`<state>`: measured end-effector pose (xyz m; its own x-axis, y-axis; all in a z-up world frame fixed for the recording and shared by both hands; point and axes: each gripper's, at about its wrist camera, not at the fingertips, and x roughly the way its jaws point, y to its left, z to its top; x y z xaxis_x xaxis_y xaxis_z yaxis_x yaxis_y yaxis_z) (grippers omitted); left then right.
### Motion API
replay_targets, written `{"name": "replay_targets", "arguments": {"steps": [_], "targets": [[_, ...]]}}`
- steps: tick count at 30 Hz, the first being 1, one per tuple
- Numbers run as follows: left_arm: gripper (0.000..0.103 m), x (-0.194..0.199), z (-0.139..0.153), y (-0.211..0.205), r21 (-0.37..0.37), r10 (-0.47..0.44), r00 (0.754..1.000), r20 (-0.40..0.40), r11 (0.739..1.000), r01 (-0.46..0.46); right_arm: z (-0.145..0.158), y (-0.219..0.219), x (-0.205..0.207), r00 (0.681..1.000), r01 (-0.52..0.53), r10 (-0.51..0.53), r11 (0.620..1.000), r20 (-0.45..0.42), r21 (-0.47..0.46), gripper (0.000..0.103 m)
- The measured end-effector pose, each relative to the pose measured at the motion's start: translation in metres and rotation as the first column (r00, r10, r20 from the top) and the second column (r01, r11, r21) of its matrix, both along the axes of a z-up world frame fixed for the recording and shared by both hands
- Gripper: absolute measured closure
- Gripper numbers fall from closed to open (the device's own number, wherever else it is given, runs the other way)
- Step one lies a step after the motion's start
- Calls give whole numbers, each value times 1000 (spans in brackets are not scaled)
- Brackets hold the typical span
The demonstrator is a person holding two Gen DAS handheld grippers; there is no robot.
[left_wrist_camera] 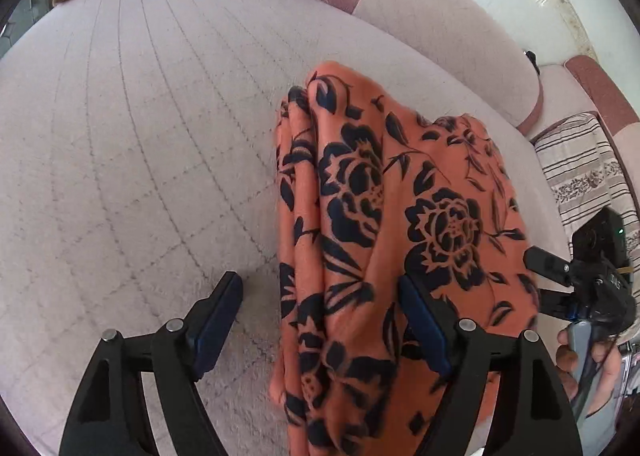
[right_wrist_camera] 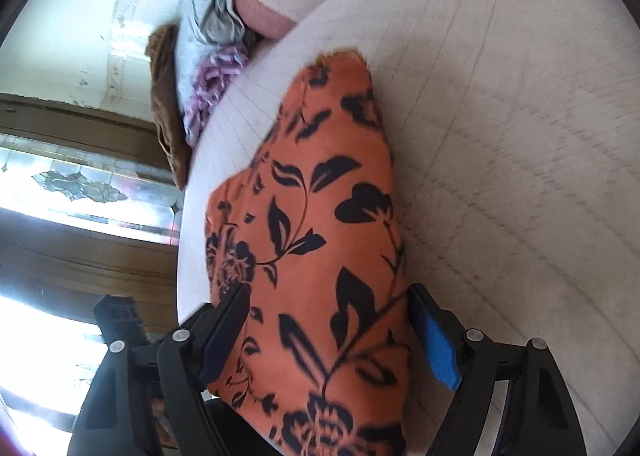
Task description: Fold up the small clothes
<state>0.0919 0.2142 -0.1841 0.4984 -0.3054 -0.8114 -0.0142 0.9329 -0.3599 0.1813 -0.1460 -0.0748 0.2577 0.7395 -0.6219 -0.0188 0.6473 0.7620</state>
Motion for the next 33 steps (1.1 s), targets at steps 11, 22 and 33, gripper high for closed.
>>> {"name": "replay_targets", "arguments": {"steps": [11,22,33], "targets": [[77,-10,29,-32,-84,-22,994,111,996,31,55,46,-8,957,-142,208,945,204,-296,58],[46,41,5,-151,88,-135,991,-7,987,135,55,-93,9,981,122,-67,941,180,-316,33],[31,-17,29,-173,175,-148,977,152,977,121,78,-102,-59,925,204,-146,970,351,-134,26]]}}
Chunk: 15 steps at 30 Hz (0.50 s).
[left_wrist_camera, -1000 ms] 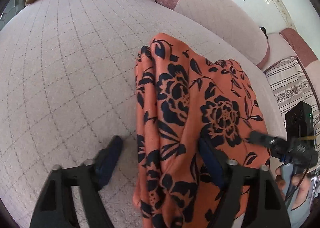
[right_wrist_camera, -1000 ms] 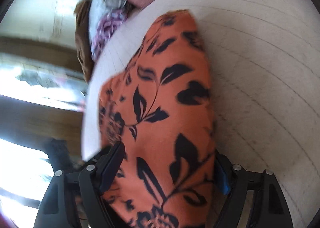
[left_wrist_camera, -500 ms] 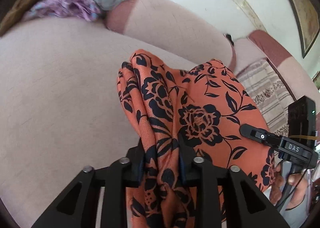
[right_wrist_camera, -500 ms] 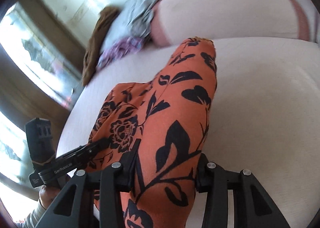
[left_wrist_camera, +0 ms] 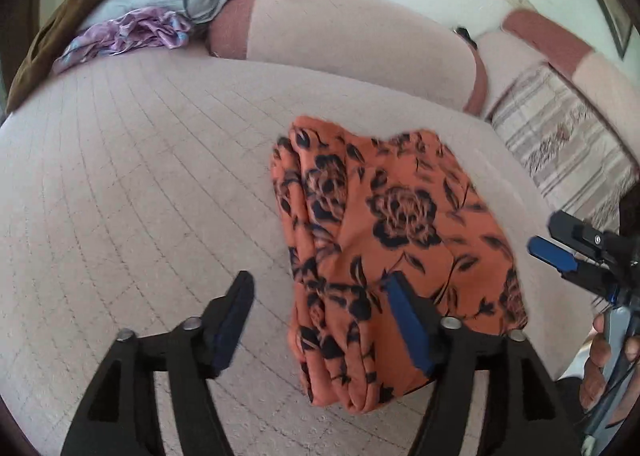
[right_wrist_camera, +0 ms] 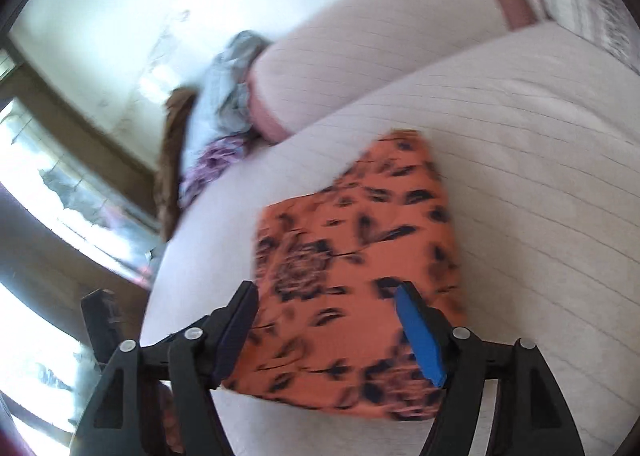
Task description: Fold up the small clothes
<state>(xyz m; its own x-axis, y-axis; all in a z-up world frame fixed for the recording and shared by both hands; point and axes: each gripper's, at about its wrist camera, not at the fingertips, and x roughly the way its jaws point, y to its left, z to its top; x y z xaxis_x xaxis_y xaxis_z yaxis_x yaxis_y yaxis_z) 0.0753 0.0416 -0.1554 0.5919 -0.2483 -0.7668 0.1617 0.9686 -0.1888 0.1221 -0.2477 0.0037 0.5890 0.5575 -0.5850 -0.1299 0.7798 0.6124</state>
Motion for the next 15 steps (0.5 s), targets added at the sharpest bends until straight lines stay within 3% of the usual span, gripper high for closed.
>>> {"name": "replay_targets", "arguments": {"steps": [2,3,5,7,9,12,15], "targets": [[30,18,-28,-7,75,12,993,-116,997,-3,-18,17,7,998,-37,37,999,-48,4,23],[30,20,-35,-7,58,17,990,-139,998,-9,-44,22,16,987,-50,51,999,-152,13,23],[30,13,-26,-2,21,51,992,-114,999,-49,-66,20,13,966,-14,20,1000,-257,26,23],[30,-1,-8,1,4,57,997,-60,998,-57,-48,16,-6,983,17,-8,999,-184,43,23],[28,-22,9,3,23,73,997,15,997,-74,-21,16,-32,995,38,-41,999,-91,-26,22],[15,-50,25,6,68,111,989,97,991,-118,1,18,-68,997,83,-81,990,19,-112,14],[14,-78,36,12,122,139,975,176,979,-161,6,24,-100,994,99,-85,968,71,-231,14]]}}
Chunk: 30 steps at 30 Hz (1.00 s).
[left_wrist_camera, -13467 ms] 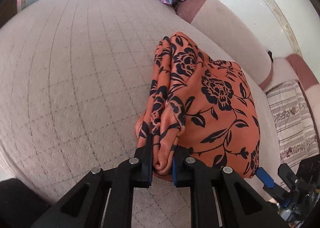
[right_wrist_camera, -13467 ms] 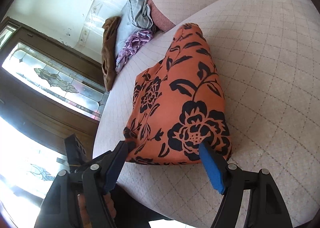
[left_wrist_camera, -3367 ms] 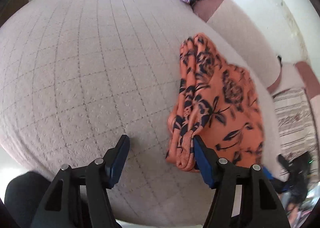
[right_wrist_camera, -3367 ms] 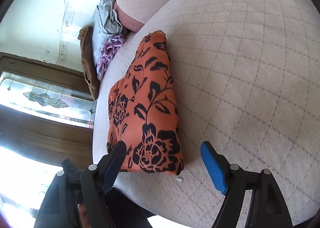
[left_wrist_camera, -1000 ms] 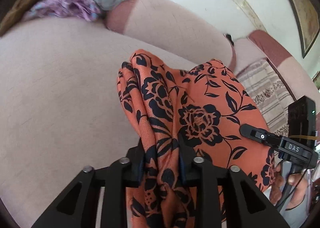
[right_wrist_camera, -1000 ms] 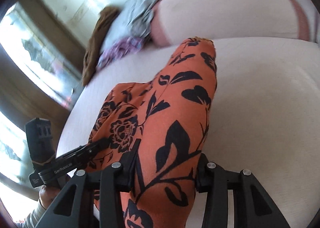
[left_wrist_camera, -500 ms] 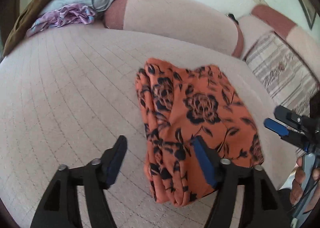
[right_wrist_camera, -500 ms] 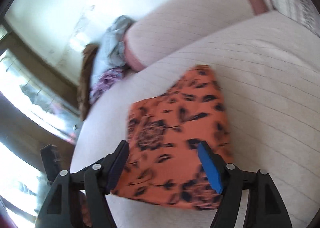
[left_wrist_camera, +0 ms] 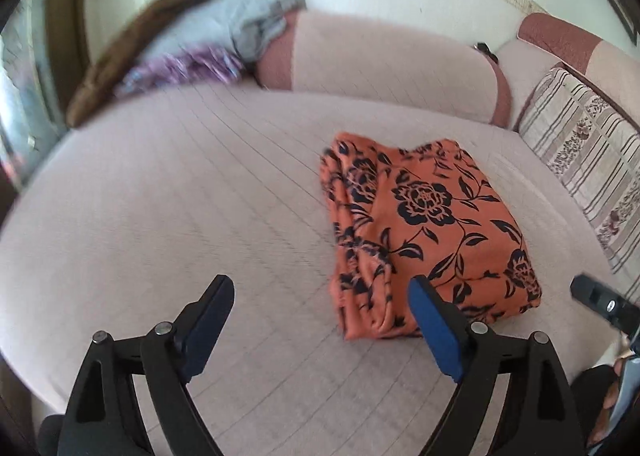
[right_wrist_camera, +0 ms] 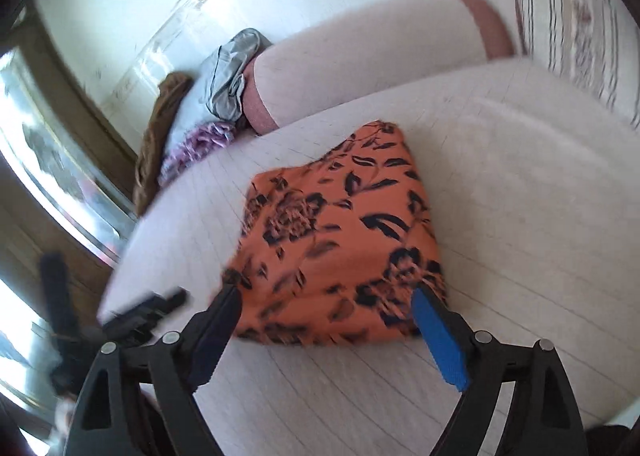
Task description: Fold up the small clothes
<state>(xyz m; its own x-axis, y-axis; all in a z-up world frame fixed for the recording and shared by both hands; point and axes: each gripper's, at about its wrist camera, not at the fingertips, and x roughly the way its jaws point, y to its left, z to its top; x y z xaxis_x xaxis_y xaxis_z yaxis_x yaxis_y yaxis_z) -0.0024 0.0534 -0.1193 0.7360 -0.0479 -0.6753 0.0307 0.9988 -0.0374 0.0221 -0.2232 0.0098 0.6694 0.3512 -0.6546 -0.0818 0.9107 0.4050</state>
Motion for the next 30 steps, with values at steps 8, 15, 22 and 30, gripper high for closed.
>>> {"name": "replay_targets", "arguments": {"steps": [8,15,22,30], "targets": [[8,-50,37,6,136,8,989,147,990,-29,0,-1,-29,1000,-7,7,999,3,-43,0],[8,-49,53,-2,58,6,994,109,998,-12,26,5,-40,996,13,1,987,84,-158,0],[6,-44,60,-12,66,15,996,91,998,-21,31,-8,-52,995,76,-59,971,80,-227,0],[6,-28,55,-26,99,13,999,38,995,-17,43,-7,-51,995,47,-24,972,101,-232,0]]}}
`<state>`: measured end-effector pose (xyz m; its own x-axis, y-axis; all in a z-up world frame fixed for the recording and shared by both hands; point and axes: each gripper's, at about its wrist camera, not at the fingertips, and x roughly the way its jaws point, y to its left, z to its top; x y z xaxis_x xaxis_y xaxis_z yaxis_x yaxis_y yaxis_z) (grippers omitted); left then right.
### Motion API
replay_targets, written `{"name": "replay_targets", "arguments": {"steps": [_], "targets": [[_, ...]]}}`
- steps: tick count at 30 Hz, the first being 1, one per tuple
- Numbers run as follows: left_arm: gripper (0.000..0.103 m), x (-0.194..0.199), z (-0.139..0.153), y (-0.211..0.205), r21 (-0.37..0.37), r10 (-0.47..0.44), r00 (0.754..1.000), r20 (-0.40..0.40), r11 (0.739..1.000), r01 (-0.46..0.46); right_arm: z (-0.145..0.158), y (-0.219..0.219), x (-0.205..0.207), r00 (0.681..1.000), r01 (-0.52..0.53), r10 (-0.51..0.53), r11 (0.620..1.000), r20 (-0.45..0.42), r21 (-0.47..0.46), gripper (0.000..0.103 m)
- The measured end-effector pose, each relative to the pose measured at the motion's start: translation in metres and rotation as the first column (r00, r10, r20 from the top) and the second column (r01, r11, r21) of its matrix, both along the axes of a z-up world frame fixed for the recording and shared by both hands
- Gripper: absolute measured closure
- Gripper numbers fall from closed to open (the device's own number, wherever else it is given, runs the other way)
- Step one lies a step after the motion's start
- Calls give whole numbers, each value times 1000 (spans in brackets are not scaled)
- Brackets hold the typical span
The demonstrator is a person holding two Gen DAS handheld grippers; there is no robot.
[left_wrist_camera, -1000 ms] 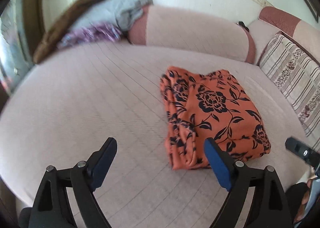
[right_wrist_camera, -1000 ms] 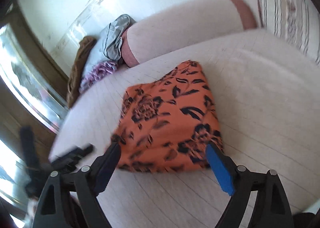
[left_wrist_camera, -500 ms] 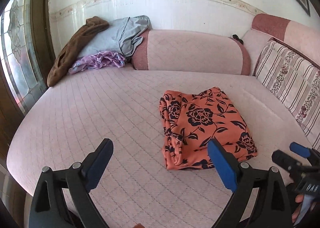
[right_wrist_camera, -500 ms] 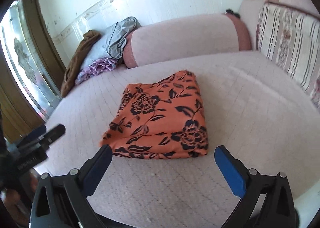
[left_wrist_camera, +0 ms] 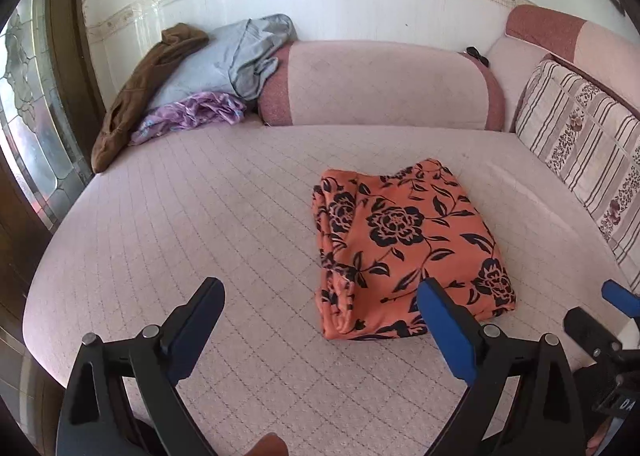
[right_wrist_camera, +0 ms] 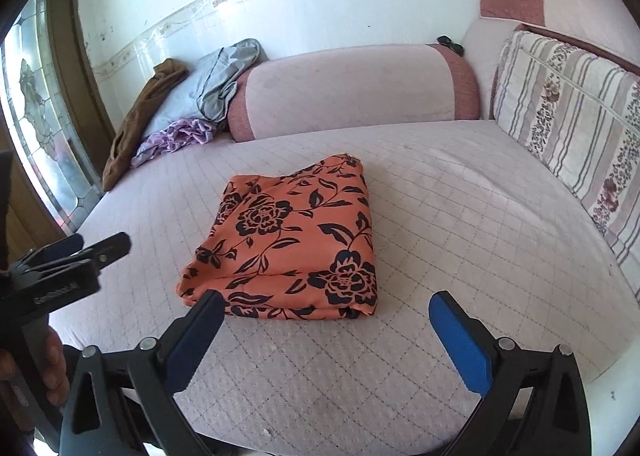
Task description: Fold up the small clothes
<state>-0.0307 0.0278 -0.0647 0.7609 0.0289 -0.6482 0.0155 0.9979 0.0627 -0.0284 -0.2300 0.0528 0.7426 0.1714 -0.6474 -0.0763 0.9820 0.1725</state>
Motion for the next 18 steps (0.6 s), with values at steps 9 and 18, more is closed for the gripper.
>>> {"name": "replay_targets", "arguments": {"steps": [9,18], "targets": [[6,8,1,1,-9,11,1000,-16,1000,-12,-2,13,12,999,-44,43,999,-20,-27,0],[6,14,10,-3,23,-4,999,40,1000,3,1,21,24,997,-74,73,996,-26,-45,0]]}}
